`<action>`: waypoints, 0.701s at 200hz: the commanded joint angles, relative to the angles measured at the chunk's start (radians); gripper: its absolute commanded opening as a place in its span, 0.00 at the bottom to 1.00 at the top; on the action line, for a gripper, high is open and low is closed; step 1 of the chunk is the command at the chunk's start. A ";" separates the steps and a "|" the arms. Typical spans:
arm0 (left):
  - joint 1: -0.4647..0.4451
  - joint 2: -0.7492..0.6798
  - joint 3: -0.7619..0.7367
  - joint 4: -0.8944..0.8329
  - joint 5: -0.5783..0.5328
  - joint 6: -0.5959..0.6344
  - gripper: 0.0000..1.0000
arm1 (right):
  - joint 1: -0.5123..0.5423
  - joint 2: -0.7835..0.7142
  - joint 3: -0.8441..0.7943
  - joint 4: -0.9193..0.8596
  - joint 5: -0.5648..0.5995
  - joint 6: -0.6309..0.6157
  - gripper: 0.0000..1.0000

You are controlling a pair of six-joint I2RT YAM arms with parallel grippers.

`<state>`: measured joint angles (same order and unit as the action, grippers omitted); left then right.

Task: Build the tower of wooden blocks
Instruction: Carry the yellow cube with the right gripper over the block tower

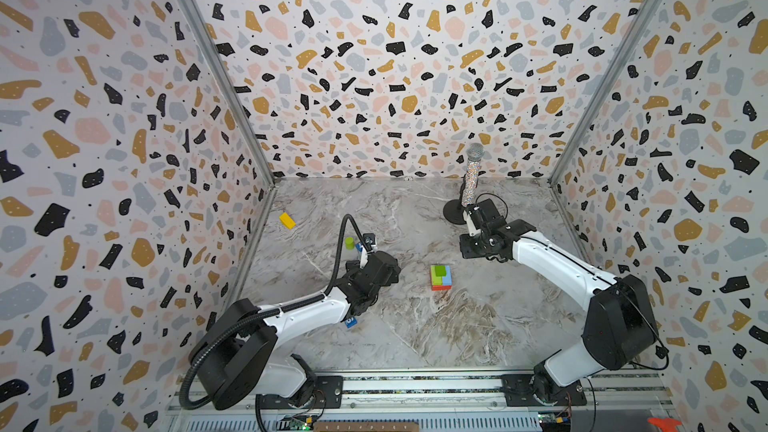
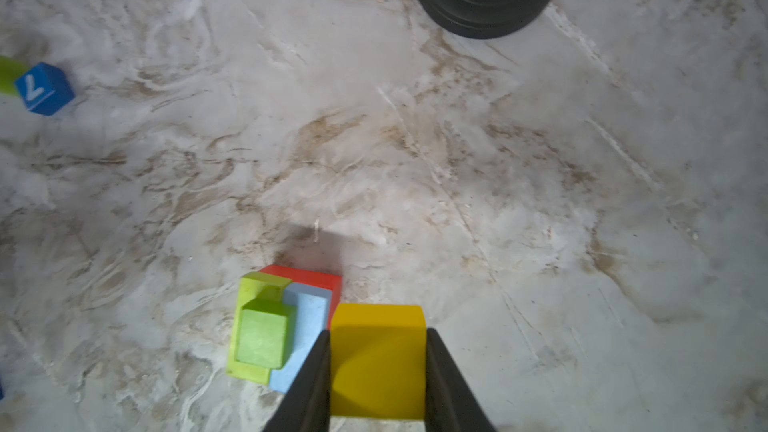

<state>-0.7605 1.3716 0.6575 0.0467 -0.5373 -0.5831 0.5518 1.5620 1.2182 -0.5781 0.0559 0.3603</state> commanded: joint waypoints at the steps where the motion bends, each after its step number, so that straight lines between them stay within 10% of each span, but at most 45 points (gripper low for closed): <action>1: -0.002 -0.002 -0.020 0.032 -0.029 0.016 1.00 | 0.052 0.026 0.055 -0.048 0.043 0.030 0.31; 140: 0.030 -0.023 -0.036 0.038 0.009 0.005 1.00 | 0.168 0.082 0.040 -0.023 0.052 0.090 0.30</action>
<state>-0.7395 1.3708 0.6346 0.0536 -0.5285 -0.5835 0.7078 1.6505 1.2663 -0.5953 0.0986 0.4278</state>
